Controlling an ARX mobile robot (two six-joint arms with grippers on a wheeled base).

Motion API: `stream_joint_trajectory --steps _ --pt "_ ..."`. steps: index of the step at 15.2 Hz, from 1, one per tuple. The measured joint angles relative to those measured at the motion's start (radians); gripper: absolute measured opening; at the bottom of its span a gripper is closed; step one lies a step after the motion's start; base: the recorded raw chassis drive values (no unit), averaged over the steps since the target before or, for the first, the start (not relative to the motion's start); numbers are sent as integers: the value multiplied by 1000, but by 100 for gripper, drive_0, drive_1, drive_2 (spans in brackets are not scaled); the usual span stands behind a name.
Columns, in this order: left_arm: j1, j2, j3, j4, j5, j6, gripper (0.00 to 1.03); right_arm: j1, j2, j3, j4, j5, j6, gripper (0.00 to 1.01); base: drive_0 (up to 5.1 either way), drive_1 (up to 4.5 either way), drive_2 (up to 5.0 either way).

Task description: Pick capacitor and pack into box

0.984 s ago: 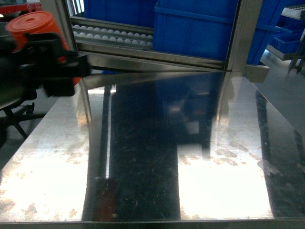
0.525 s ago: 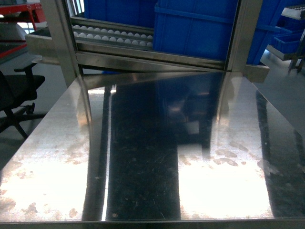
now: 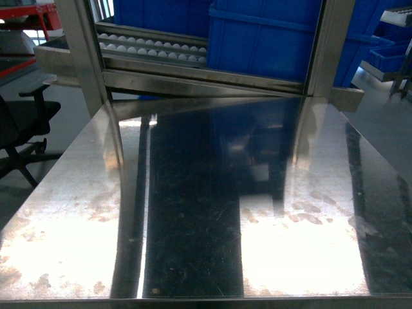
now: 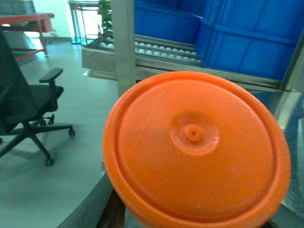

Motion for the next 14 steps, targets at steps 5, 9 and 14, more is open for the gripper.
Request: stream_joint_trajectory --steps 5,9,14 --pt "91 -123 -47 -66 95 1 44 0 0 0 0 0 0 98 0 0 0" --pt "92 -223 -47 -153 96 1 44 0 0 0 0 0 0 98 0 0 0" --pt "92 -309 -47 -240 96 1 44 0 0 0 0 0 0 98 0 0 0"
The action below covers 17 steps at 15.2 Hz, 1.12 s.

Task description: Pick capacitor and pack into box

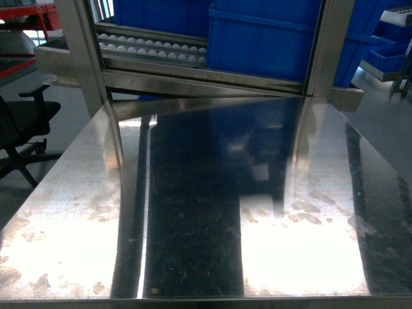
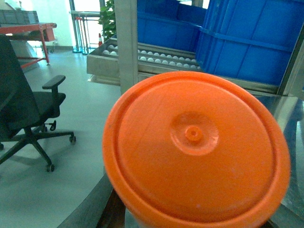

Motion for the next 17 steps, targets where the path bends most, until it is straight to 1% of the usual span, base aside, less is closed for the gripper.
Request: stream_joint_trajectory --steps 1,2,3,4,17 --pt "0 -75 1 -109 0 0 44 0 0 0 0 0 0 98 0 0 0" --pt "0 -158 1 -183 -1 0 44 0 0 0 0 0 0 98 0 0 0" --pt "0 -160 5 -164 -3 1 44 0 0 0 1 -2 0 98 0 0 0" --pt "1 -160 1 -184 -2 1 44 0 0 0 1 0 0 98 0 0 0" --pt "1 -161 1 -177 0 2 44 0 0 0 0 0 0 98 0 0 0"
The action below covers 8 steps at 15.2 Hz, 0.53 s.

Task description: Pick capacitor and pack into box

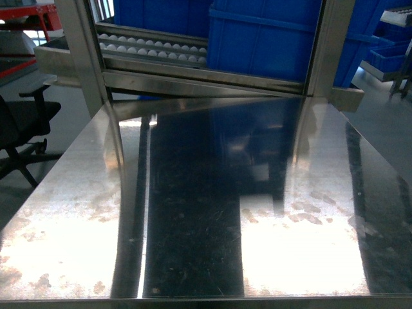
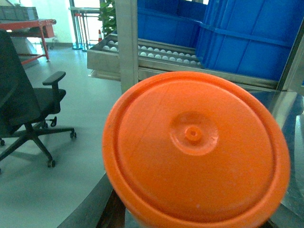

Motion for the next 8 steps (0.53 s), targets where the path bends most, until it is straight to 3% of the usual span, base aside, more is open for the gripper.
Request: stream_joint_trajectory --steps 8 --pt "0 0 0 2 0 1 44 0 0 0 2 0 0 98 0 0 0"
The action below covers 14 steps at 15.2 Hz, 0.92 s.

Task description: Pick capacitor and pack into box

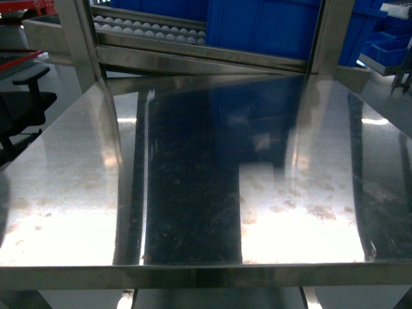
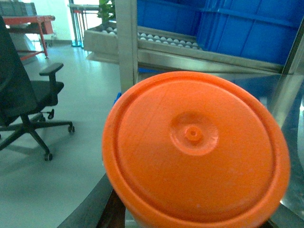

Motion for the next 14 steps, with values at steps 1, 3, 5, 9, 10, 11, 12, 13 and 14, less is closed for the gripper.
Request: stream_joint_trajectory --steps 1,3,5,9,10,11,12,13,14 --pt "0 0 0 -1 0 0 44 0 0 0 -1 0 0 98 0 0 0" --pt "0 0 0 -2 -1 2 44 0 0 0 -1 0 0 98 0 0 0" --pt "0 0 0 -2 0 4 44 0 0 0 -2 0 0 98 0 0 0" --pt "0 0 0 -2 0 5 44 0 0 0 -2 0 1 98 0 0 0" --pt "0 0 0 -2 0 5 44 0 0 0 -1 0 0 98 0 0 0" --pt "0 0 0 -2 0 4 44 0 0 0 -2 0 0 98 0 0 0" --pt "0 0 0 -2 0 5 44 0 0 0 -2 0 1 98 0 0 0" --pt "0 0 0 -2 0 5 44 0 0 0 -2 0 0 98 0 0 0" --pt "0 0 0 -2 0 7 44 0 0 0 -2 0 0 98 0 0 0"
